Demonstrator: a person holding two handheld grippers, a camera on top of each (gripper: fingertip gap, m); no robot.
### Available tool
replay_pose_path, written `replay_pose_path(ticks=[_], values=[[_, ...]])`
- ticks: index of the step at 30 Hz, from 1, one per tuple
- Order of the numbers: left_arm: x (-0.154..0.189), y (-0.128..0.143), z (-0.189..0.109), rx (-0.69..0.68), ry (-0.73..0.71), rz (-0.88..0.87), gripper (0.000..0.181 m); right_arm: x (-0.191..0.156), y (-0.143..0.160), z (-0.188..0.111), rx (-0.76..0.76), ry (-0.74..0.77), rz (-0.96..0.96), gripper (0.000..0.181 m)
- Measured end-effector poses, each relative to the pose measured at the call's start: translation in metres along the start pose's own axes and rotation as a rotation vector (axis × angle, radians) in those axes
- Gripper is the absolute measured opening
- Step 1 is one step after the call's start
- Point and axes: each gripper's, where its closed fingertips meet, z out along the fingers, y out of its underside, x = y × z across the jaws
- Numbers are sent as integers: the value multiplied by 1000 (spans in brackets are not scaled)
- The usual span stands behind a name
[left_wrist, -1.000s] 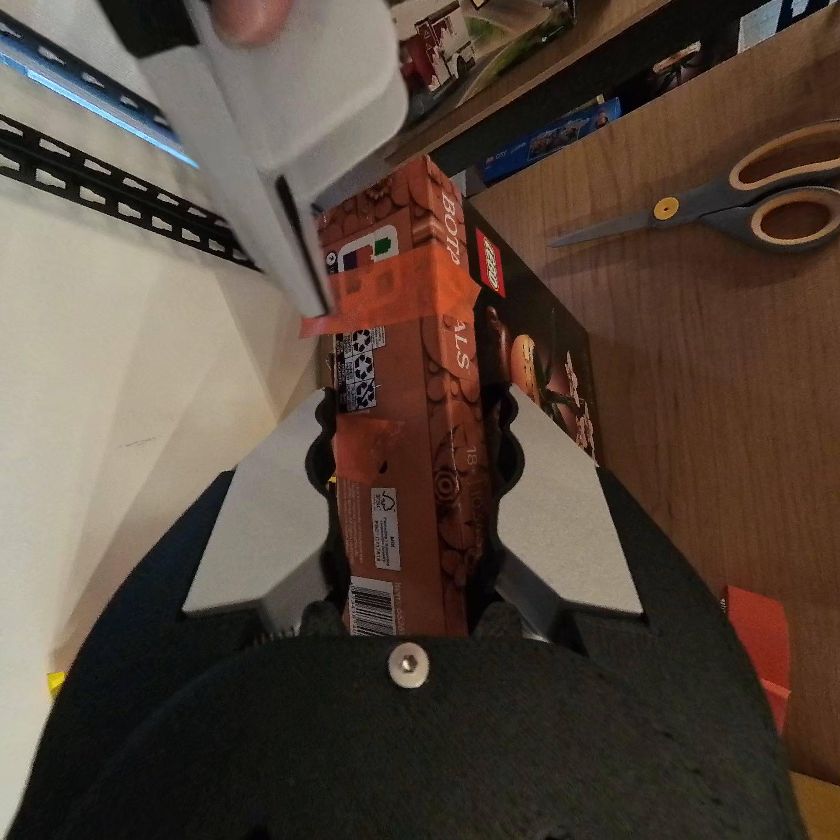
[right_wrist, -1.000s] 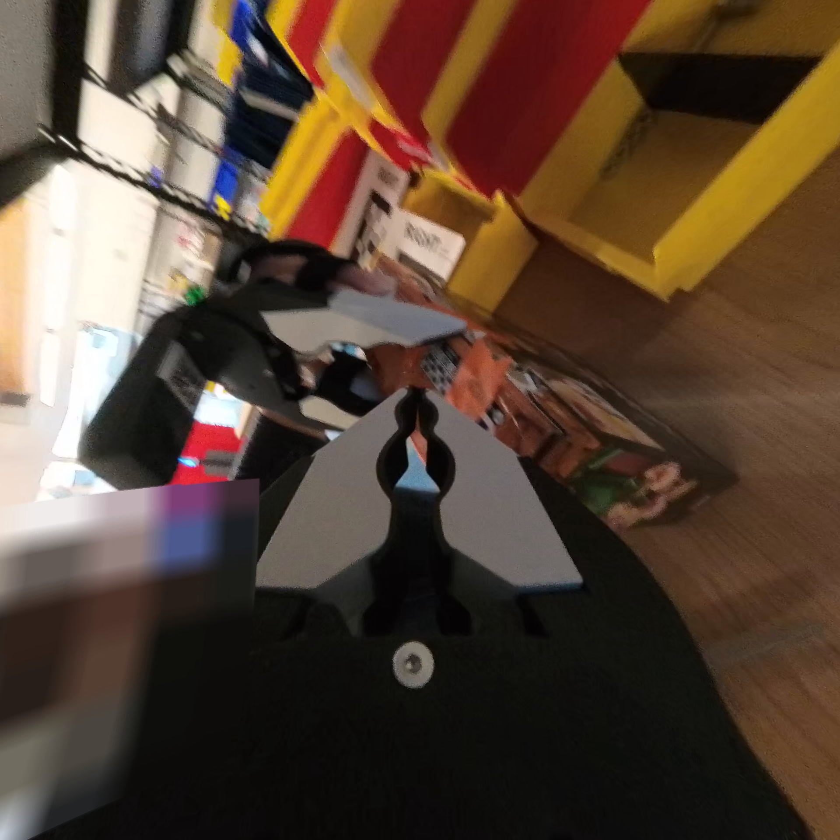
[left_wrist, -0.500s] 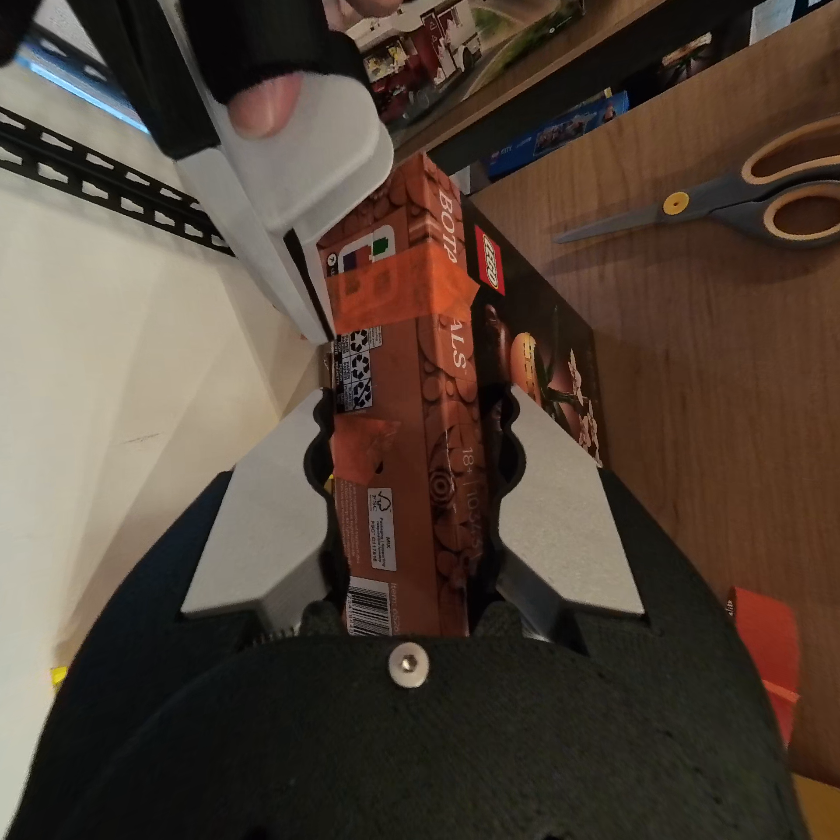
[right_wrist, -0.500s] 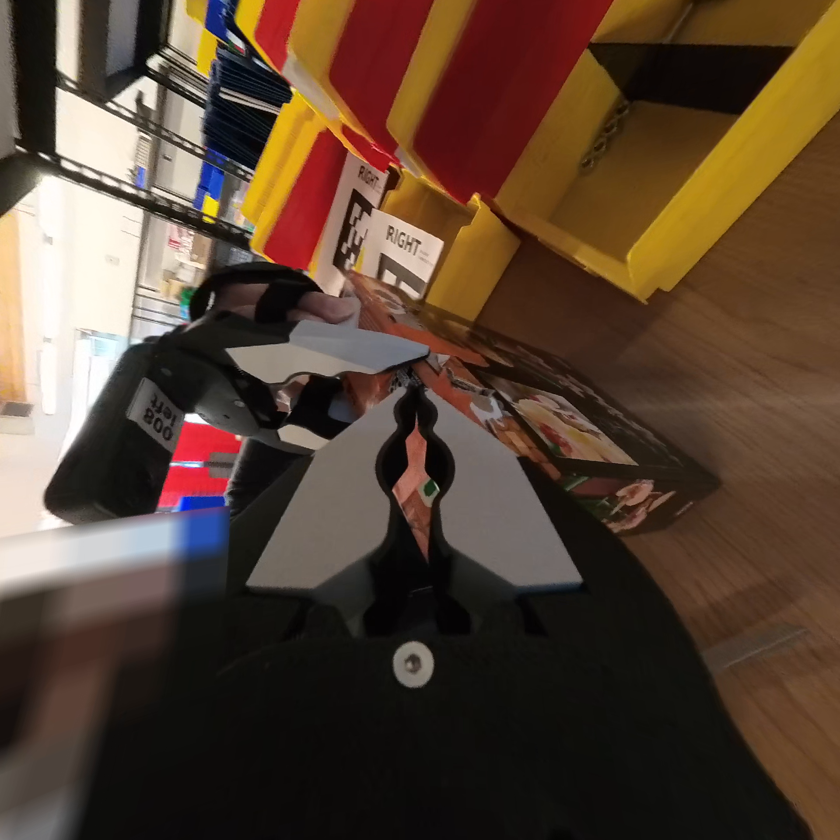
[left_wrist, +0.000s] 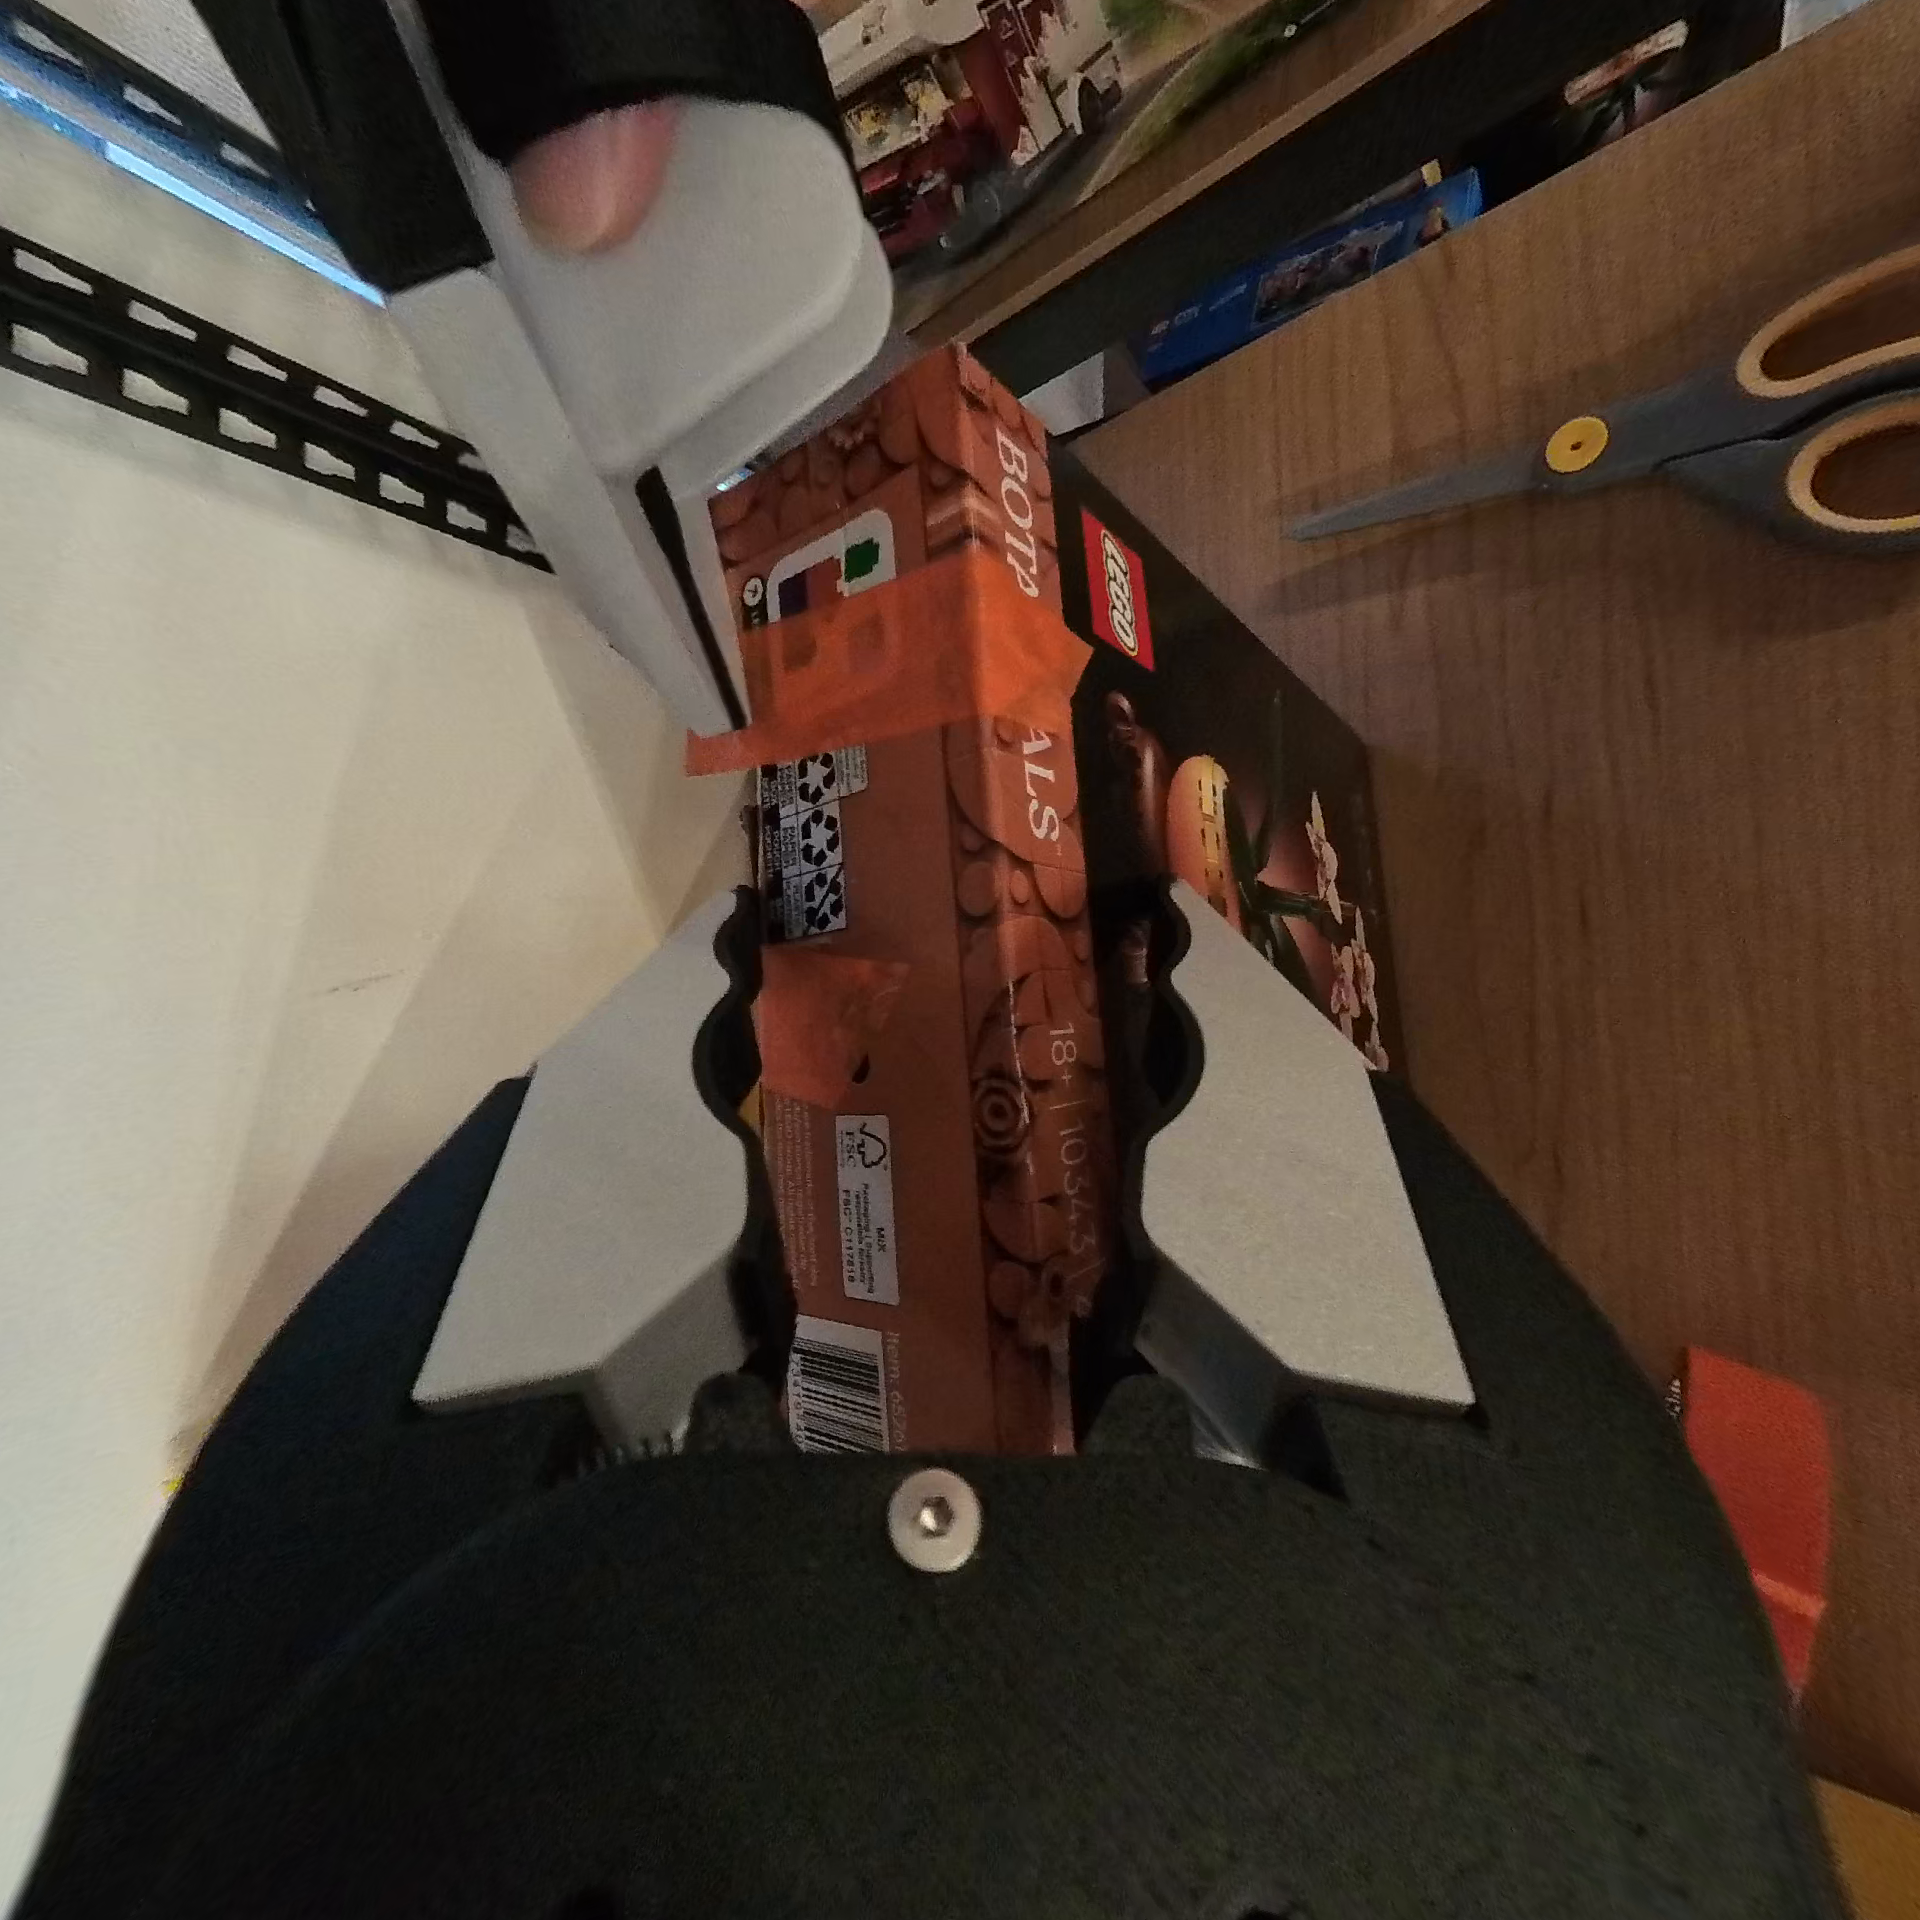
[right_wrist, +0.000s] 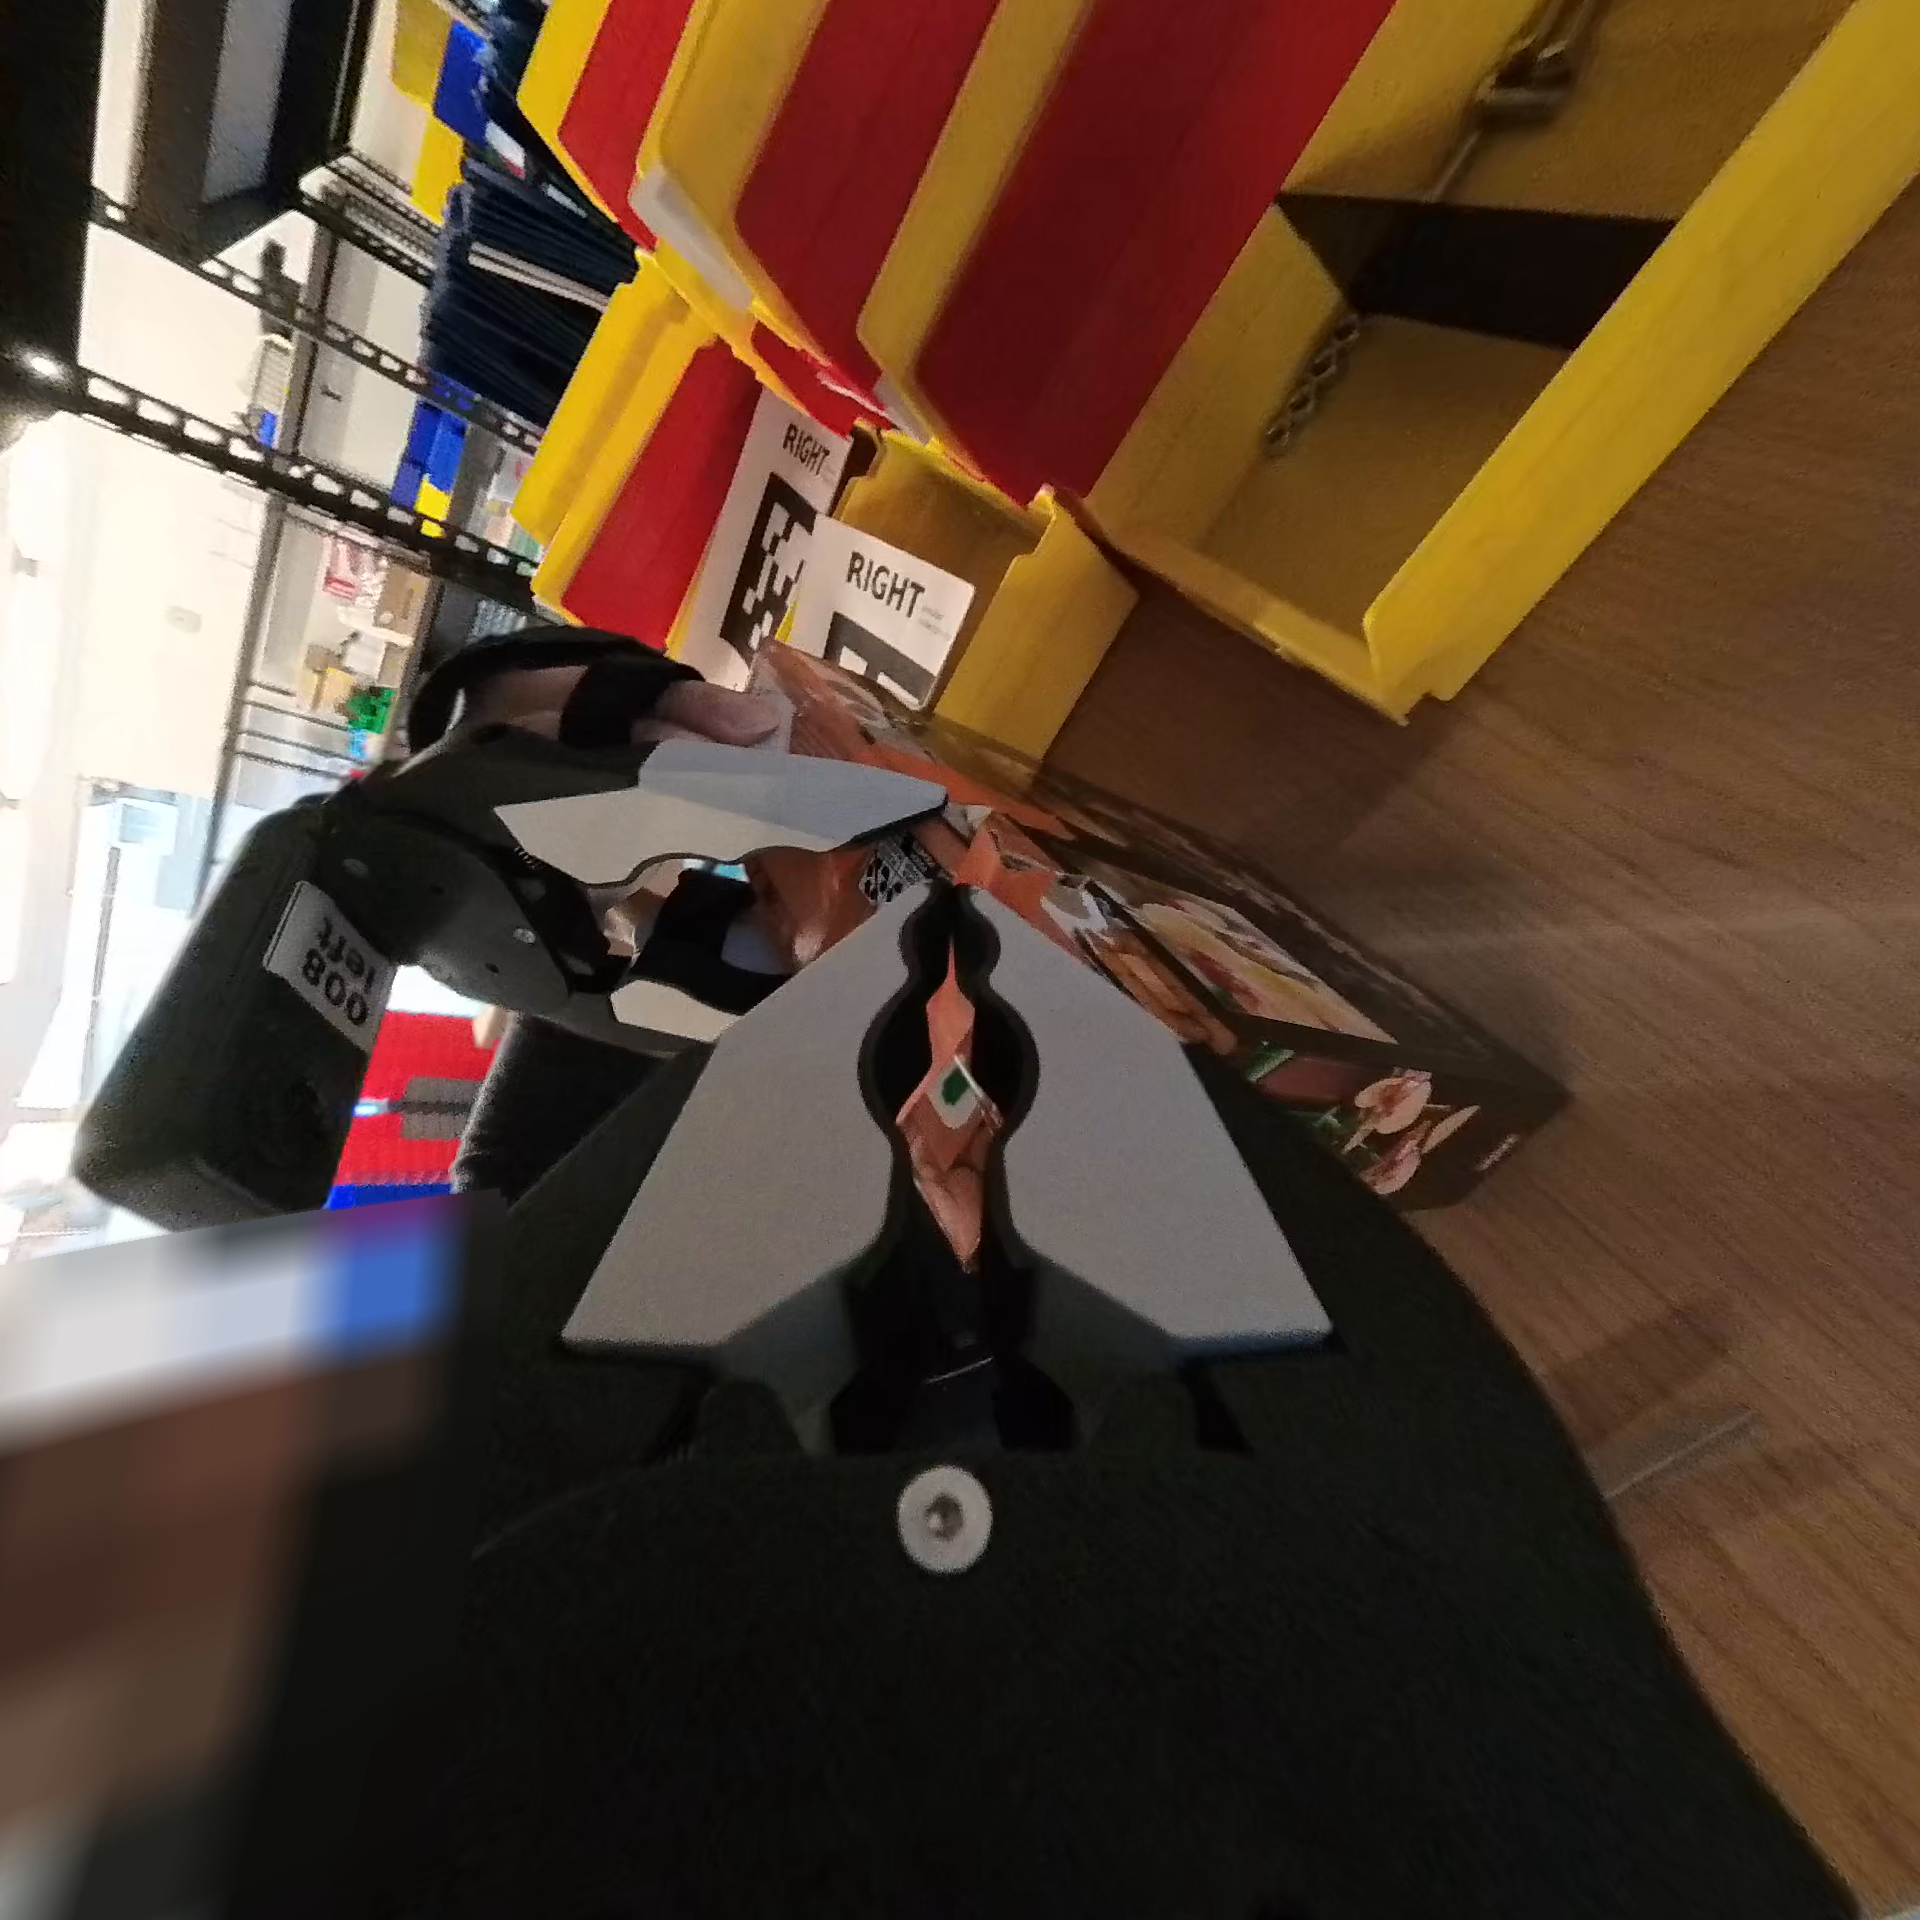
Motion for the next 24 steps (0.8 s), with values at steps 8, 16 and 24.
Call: replay_pose_path(ticks=[8,16,24], values=[[-1,0,-1,2,-14,5,74,17,-7,5,8,157,-67,0],[-1,-2,-5,0,-101,66,71,10,-19,-3,18,176,-151,0],[1,-4,-8,17,-121,87,65,16,-4,11,-160,254,-193,0]])
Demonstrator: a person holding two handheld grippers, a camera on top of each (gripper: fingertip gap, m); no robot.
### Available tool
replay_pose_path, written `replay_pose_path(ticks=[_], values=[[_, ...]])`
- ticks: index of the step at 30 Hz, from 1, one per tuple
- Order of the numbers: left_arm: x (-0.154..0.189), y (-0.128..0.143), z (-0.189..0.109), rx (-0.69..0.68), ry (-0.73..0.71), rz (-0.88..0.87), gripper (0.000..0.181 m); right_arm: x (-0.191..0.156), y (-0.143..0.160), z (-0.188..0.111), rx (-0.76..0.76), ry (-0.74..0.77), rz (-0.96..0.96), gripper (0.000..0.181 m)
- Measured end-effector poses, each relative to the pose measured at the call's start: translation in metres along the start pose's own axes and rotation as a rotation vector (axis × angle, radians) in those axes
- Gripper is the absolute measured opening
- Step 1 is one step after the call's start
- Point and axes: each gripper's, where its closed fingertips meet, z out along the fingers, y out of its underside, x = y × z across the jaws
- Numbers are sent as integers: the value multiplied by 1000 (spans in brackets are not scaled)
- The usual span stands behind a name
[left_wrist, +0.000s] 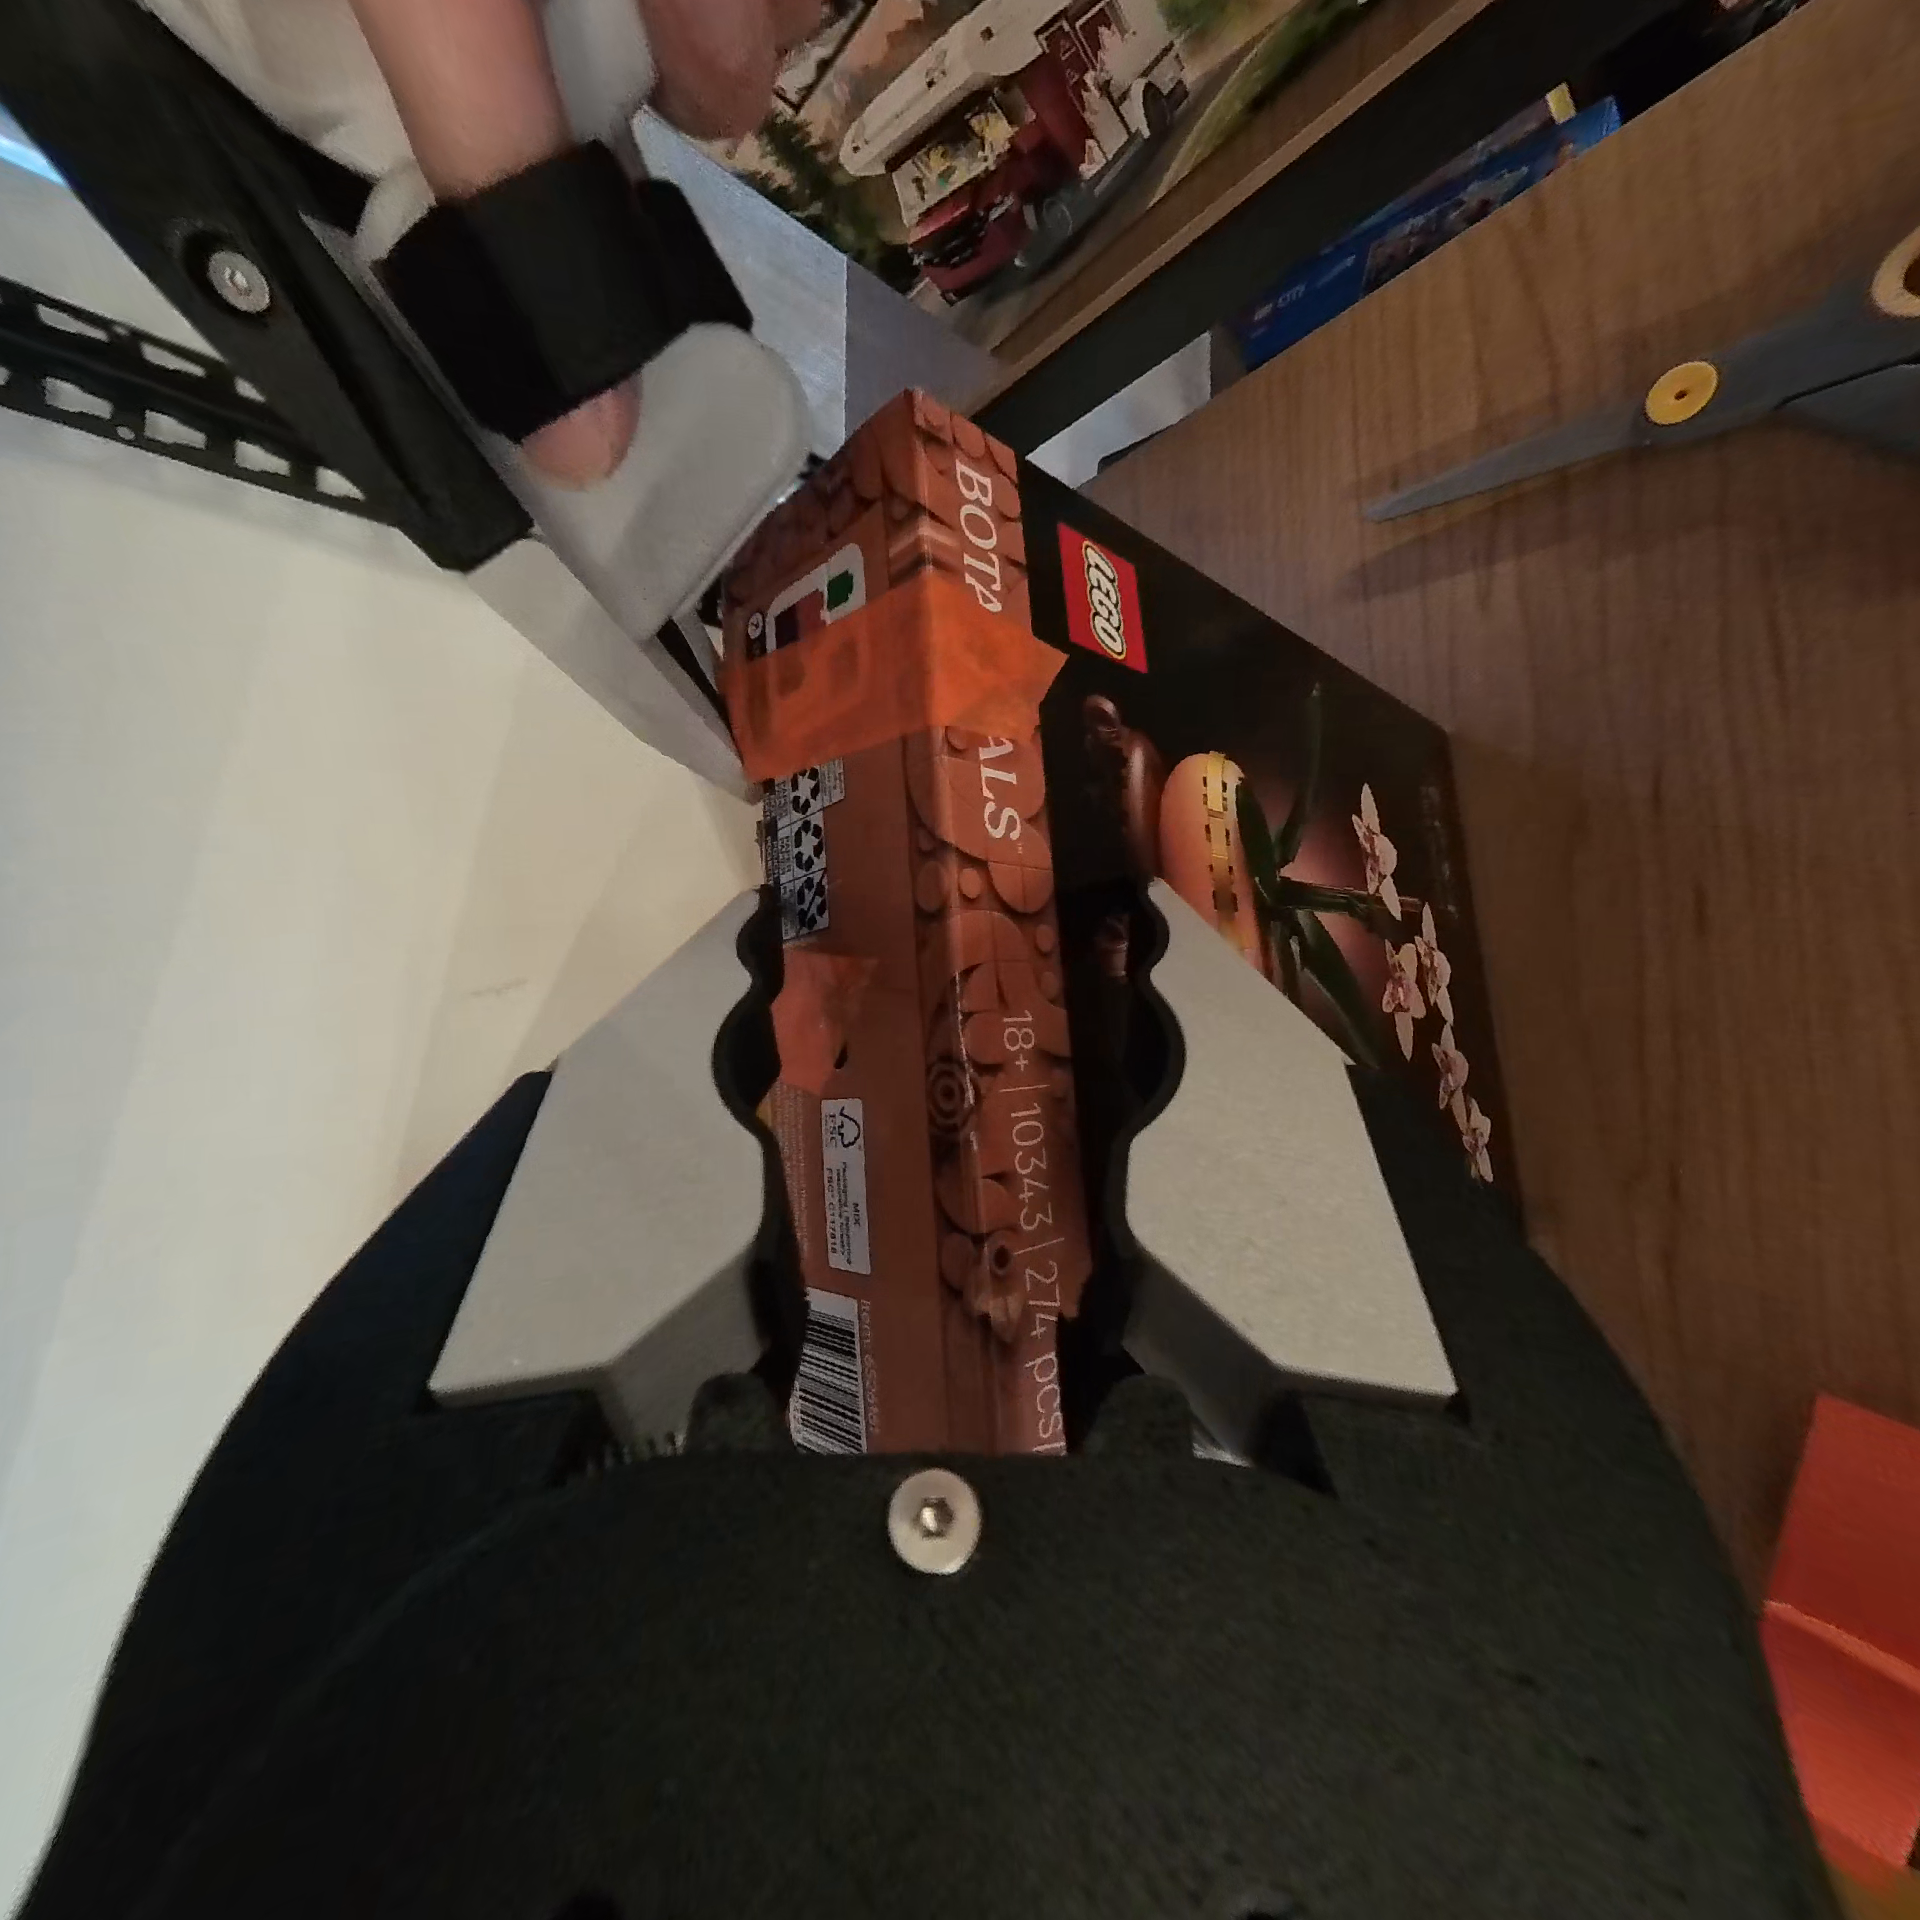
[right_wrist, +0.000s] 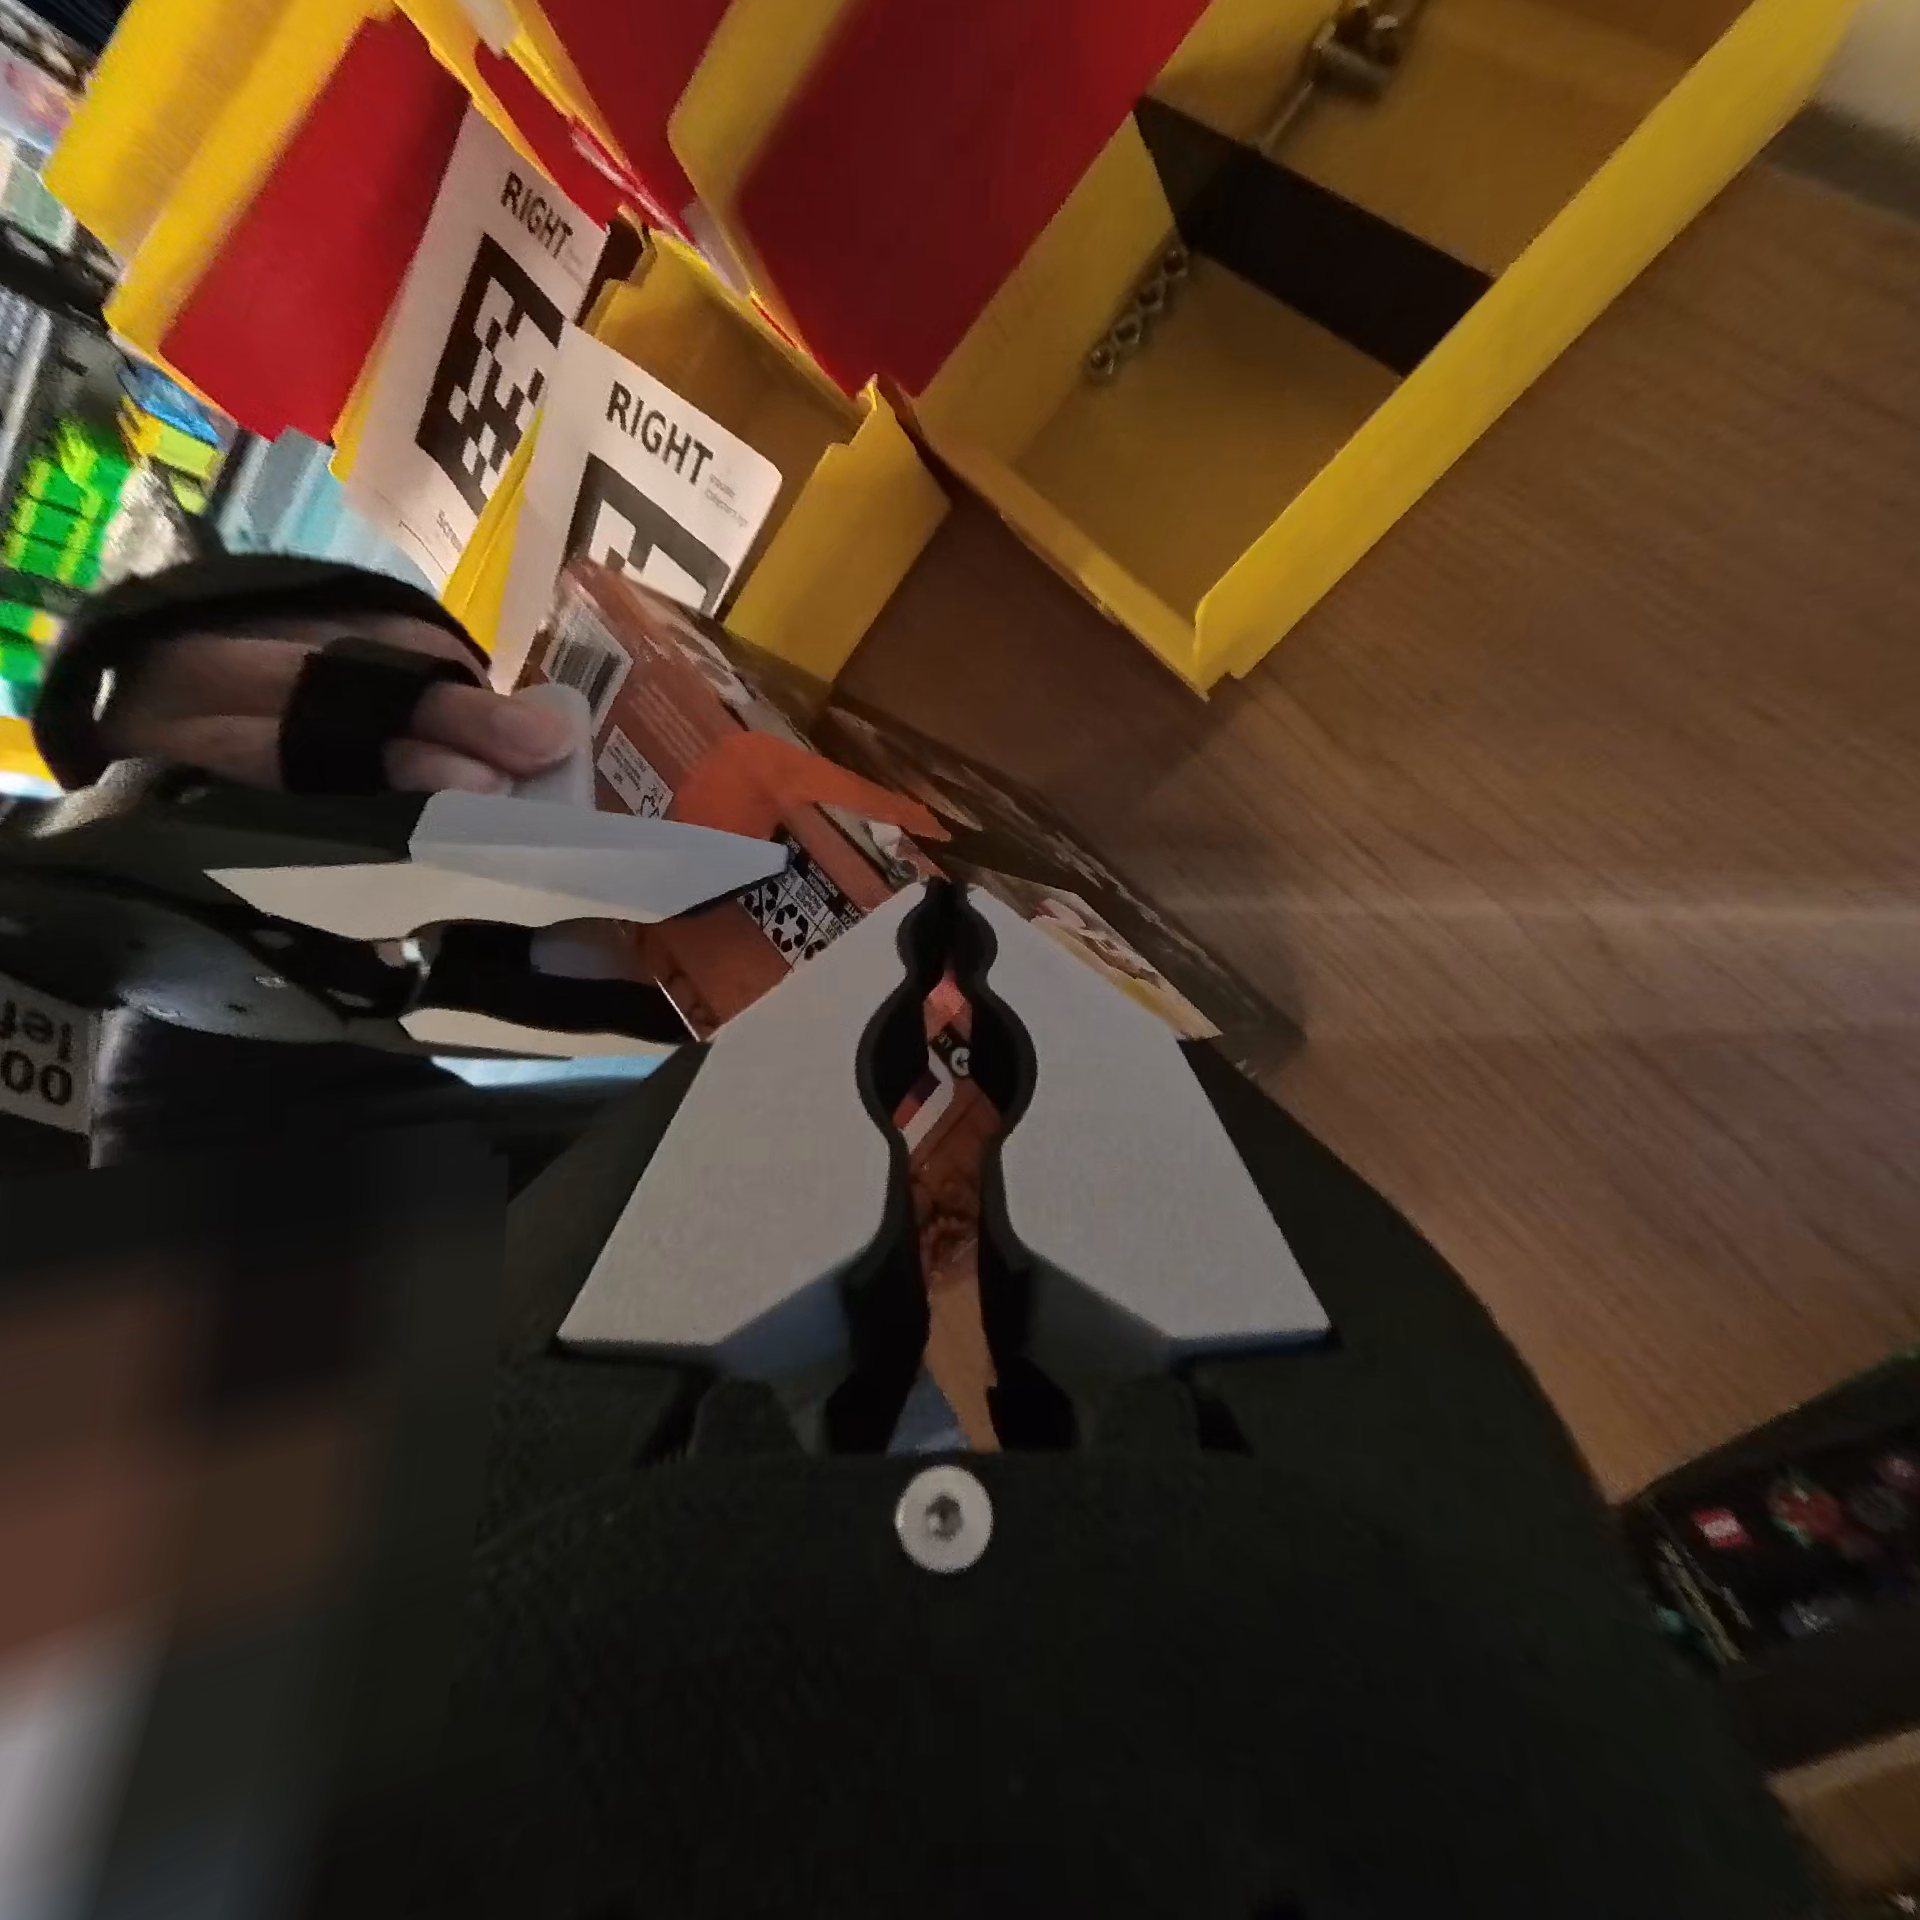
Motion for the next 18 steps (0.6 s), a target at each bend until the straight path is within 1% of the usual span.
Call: replay_pose_path(ticks=[2,5,6,7,9,10,11,13,14,15,16,17,18], values=[[-1,0,-1,4,-3,-1,65,-1,-2,-4,-1,32,-88,0],[-5,1,-7,30,-28,-6,61,-1,-13,-20,96,92,-245,2],[-7,1,-10,41,-31,-18,60,-1,-17,-28,156,113,-282,14],[-9,1,-13,52,-34,-35,60,-8,-20,-36,226,95,-327,24],[-13,2,-19,78,-40,-67,60,-43,-14,-47,372,-44,-427,42],[-14,3,-21,89,-38,-80,61,-58,-6,-51,429,-78,-508,50],[-15,4,-22,96,-35,-90,61,-68,3,-52,481,-48,-626,54],[-17,5,-22,105,-16,-99,62,-70,18,-48,567,133,-914,57],[-17,5,-21,105,4,-109,63,-68,25,-44,581,202,-1025,49],[-18,5,-20,102,30,-129,65,-67,31,-39,577,217,-1082,33],[-19,6,-19,99,58,-148,68,-67,34,-37,576,207,-1091,21],[-18,6,-18,102,88,-159,68,-71,38,-36,588,158,-1090,0],[-17,6,-17,107,112,-165,67,-84,47,-37,607,28,-1090,0]])
